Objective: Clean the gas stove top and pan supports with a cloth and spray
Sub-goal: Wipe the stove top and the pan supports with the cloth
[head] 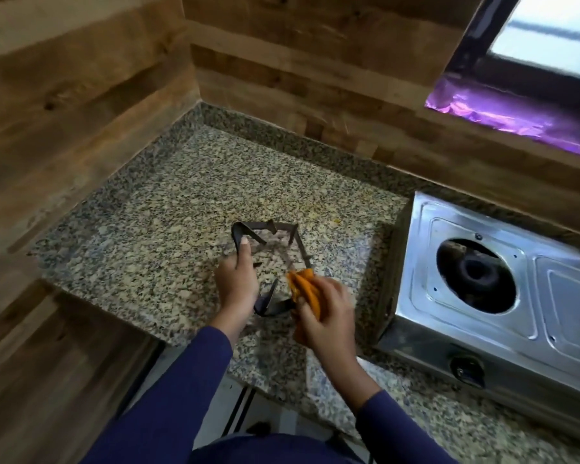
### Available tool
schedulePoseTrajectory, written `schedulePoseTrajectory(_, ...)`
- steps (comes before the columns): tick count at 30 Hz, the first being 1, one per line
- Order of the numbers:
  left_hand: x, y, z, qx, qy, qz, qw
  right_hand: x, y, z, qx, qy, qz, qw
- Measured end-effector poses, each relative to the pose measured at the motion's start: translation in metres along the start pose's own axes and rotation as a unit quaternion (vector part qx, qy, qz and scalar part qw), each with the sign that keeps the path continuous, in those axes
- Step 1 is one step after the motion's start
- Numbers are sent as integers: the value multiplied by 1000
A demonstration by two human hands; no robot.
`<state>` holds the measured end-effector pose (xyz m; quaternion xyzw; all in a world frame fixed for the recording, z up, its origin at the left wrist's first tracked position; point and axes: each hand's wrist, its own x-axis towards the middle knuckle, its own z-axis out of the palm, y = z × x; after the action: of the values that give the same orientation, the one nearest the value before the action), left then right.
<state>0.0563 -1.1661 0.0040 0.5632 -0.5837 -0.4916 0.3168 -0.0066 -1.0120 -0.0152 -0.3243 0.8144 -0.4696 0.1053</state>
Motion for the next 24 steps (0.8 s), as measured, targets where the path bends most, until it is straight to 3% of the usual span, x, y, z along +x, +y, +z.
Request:
schedulePoseTrajectory(6,-28,65,23,-131,66,34,989,-8,-20,-29,38,-24,-120,992)
schedulePoseTrajectory(11,-42,107,32,-246,116,-24,962,2,-40,-87,127,63,-178,974)
schedulePoseTrajectory(14,-60,129,36,-299,105,-17,948,22,-58,-118,145,138,-180,963)
schedulePoseTrajectory(19,-89,151,48,-371,79,-19,925,23,-67,-127,61,30,-232,970)
schedulePoseTrajectory(22,-94,151,48,-373,67,14,925,9,-48,-148,104,32,-256,961)
schedulePoseTrajectory(24,-98,154,48,-379,53,30,924,7,-38,-170,113,78,-271,953)
